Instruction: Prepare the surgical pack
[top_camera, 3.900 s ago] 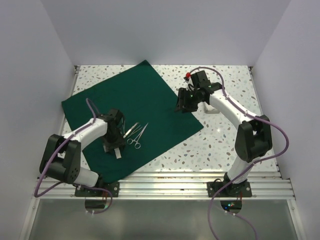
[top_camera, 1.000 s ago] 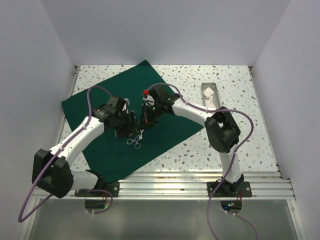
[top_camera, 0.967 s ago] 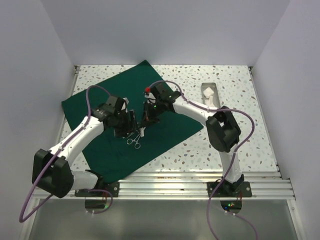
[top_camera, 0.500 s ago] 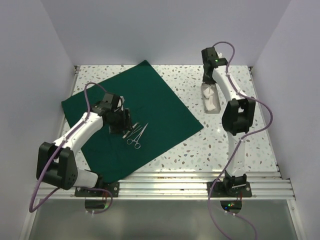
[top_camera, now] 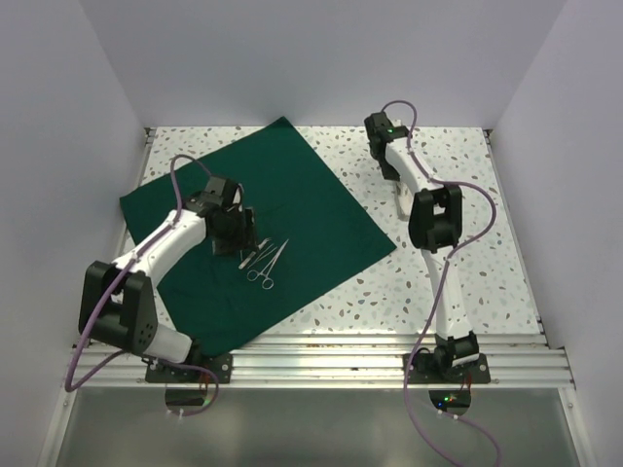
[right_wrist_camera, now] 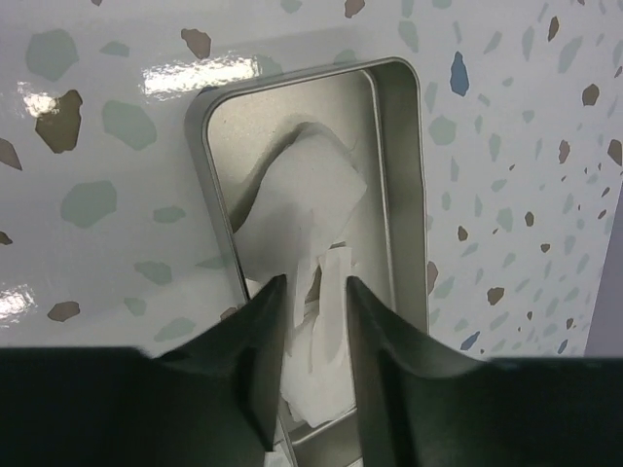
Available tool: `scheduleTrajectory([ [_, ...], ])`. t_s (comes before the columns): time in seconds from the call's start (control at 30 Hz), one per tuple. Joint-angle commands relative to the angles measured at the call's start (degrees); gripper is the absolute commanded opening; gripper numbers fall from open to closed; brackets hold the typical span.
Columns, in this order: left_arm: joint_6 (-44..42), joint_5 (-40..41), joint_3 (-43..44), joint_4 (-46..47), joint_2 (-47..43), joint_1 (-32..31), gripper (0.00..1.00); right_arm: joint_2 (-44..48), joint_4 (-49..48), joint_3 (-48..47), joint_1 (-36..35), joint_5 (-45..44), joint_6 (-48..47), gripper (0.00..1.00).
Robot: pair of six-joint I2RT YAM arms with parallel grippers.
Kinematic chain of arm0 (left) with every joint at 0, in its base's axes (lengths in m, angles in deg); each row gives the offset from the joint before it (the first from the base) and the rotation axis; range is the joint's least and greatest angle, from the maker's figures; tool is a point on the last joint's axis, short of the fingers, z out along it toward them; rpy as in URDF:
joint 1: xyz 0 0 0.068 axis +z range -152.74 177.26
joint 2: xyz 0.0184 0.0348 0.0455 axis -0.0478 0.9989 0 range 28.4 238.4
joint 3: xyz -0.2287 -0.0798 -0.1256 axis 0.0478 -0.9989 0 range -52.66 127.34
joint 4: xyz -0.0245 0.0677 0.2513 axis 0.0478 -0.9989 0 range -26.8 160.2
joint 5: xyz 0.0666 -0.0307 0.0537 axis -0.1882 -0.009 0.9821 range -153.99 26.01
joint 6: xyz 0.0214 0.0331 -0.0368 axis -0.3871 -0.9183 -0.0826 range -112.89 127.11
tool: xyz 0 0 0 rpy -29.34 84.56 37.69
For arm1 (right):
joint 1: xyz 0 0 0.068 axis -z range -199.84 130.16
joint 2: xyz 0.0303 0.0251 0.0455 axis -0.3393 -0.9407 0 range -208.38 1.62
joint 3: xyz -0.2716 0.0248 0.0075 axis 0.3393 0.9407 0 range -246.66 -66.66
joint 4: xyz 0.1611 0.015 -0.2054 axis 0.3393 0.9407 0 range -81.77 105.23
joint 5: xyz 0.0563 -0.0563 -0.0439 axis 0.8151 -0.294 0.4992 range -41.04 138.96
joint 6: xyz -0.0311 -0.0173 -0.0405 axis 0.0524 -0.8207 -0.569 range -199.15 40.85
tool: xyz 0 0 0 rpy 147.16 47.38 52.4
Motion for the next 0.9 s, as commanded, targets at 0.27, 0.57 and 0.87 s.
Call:
scheduleTrajectory([
  [0.27,-5.4,5.9,15.5,0.5,14.6,-1.4,0.51,11.2,4.7,1.6,0.6,10.4,4.2,0.66],
  [0.57,-12.8,8.3,19.3,2.6,21.8,-4.0,0.4,31.0,1.5,18.0,-0.1,31.4,10.7,0.7],
  [0.87,-12.9,7.8,19.8,3.9,25.6,-5.2,0.29,44.5,-2.0,33.3,-1.0,41.2,10.0,0.7],
])
